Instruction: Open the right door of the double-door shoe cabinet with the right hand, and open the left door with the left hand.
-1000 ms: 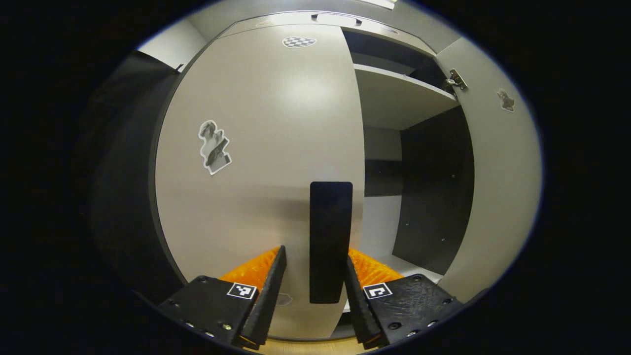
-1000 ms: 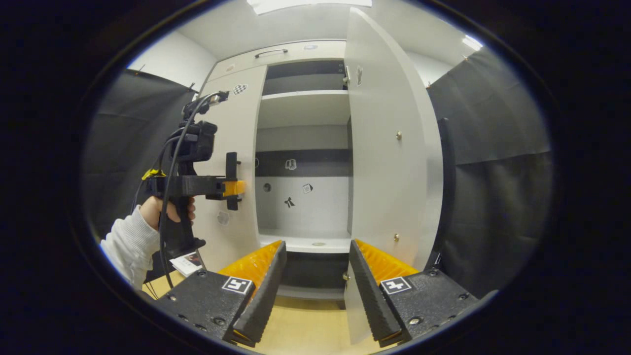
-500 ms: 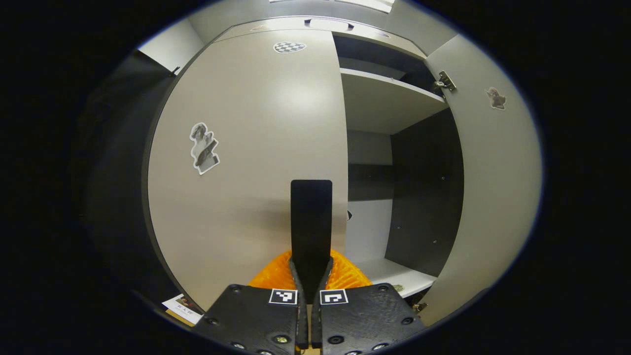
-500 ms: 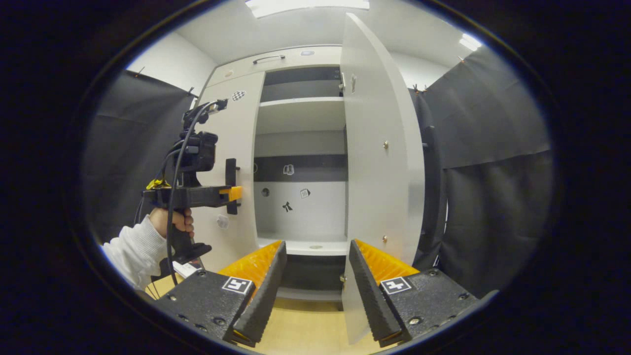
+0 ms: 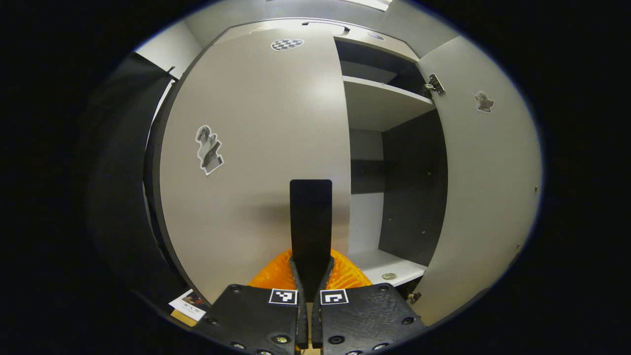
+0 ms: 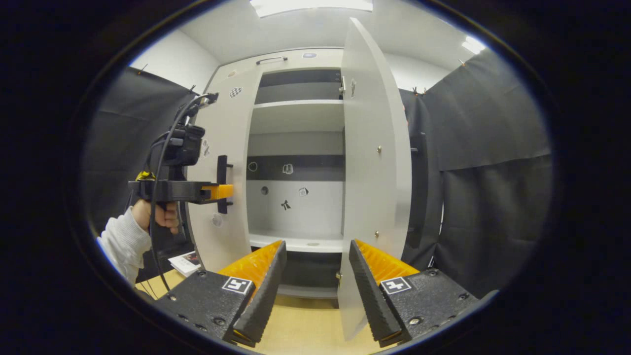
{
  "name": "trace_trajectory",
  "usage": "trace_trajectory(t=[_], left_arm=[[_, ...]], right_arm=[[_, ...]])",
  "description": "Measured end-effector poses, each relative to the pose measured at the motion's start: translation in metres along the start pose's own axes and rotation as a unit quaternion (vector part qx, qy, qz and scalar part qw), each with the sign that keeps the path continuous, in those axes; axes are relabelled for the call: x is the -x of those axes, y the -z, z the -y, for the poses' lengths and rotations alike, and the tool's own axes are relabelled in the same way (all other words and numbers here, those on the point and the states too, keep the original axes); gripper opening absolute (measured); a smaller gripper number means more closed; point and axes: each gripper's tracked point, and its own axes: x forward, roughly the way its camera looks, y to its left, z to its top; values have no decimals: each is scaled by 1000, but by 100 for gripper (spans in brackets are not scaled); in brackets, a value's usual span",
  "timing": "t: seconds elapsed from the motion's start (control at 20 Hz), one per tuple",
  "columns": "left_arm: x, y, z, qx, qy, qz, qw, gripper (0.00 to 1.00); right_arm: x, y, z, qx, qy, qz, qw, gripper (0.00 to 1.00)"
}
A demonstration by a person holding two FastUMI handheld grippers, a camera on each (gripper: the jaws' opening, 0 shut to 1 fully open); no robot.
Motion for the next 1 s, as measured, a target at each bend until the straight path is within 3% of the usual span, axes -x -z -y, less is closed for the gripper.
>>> trace_trajectory(t=[0.55,1.0], left_arm=[[81,-3,-28,-2,20,10,1000,3],[143,-1,-99,-14,-45,25,999,2]], right_arm=[[2,8,-10,-18,-7,-4,1000,80],[-8,15,-17,-18,-13,-15,1000,81]])
